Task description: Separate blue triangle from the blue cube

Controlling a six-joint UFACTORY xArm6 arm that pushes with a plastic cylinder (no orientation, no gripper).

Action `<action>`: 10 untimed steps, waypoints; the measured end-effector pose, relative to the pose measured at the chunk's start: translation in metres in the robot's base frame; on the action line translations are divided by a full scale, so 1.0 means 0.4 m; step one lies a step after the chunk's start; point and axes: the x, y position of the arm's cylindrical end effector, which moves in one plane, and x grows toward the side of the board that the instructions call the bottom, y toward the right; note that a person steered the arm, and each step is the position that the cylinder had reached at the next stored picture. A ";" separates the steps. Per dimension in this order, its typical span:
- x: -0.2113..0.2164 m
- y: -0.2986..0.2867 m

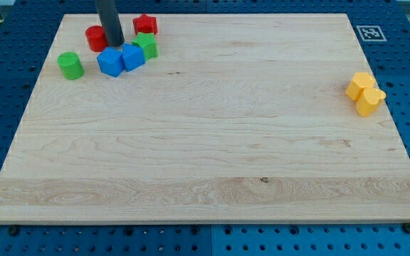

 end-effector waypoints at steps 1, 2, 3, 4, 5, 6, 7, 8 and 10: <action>0.002 0.000; 0.036 0.031; 0.068 0.033; 0.104 0.063; 0.130 0.120; 0.173 0.161; 0.216 0.189; 0.246 0.224; 0.315 0.285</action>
